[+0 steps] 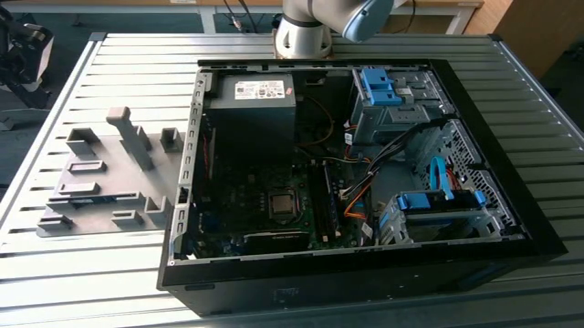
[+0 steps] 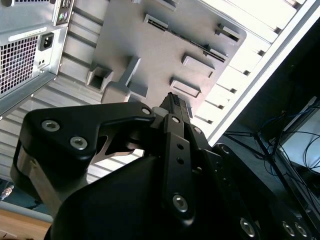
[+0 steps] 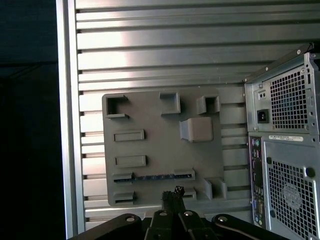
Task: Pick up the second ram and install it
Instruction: 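Pick up the second ram and move it above second insertion slot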
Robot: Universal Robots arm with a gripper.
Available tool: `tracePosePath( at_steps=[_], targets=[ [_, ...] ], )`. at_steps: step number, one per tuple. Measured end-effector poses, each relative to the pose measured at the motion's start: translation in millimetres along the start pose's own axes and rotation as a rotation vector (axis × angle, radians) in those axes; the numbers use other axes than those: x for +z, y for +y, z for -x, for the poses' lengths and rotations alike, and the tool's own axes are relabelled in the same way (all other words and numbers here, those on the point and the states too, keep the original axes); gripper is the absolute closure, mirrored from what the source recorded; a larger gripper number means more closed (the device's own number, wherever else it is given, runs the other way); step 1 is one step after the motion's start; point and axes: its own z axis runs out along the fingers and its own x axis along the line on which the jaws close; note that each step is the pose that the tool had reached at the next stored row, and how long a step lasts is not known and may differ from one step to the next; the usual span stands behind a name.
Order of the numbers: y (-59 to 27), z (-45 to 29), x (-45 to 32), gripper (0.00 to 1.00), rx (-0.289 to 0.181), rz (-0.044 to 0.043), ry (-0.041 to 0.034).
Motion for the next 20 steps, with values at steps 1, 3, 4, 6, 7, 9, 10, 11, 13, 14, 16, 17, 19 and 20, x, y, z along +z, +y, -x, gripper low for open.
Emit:
tracePosePath(
  at_steps=[1, 3, 4, 6, 7, 9, 10, 11, 13, 14, 16, 17, 19, 20],
  targets=[
    [0.0, 0.0, 0.0, 0.89, 0.0, 0.0, 0.0],
    [0.0, -0.1, 0.0, 0.89, 0.0, 0.0, 0.0],
    [0.0, -0.1, 0.0, 0.89, -0.002, 0.0001, 0.0],
    [0.0, -0.1, 0.0, 0.89, -0.01, 0.0003, 0.0004],
    [0.0, -0.2, 0.0, 0.89, -0.015, 0.0004, 0.0006],
    [-0.2, -0.5, 0.0, 0.89, -0.032, 0.0008, 0.0014],
    [-0.2, -0.6, 0.0, 0.89, -0.045, 0.0011, 0.002],
    [-0.3, -0.8, 0.0, 0.89, -0.058, 0.0014, 0.0025],
    [-0.3, -1.2, 0.0, 0.89, -0.083, 0.0021, 0.0037],
    [-0.3, -1.4, 0.1, 0.89, -0.097, 0.0024, 0.0043],
    [-0.4, -1.7, 0.2, 0.89, -0.124, 0.003, 0.0055],
    [-0.4, -1.9, 0.2, 0.89, -0.138, 0.0034, 0.0061],
    [-0.4, -2.2, 0.2, 0.89, -0.164, 0.004, 0.0073],
    [-0.4, -2.3, 0.2, 0.89, -0.177, 0.0043, 0.0079]
  ],
)
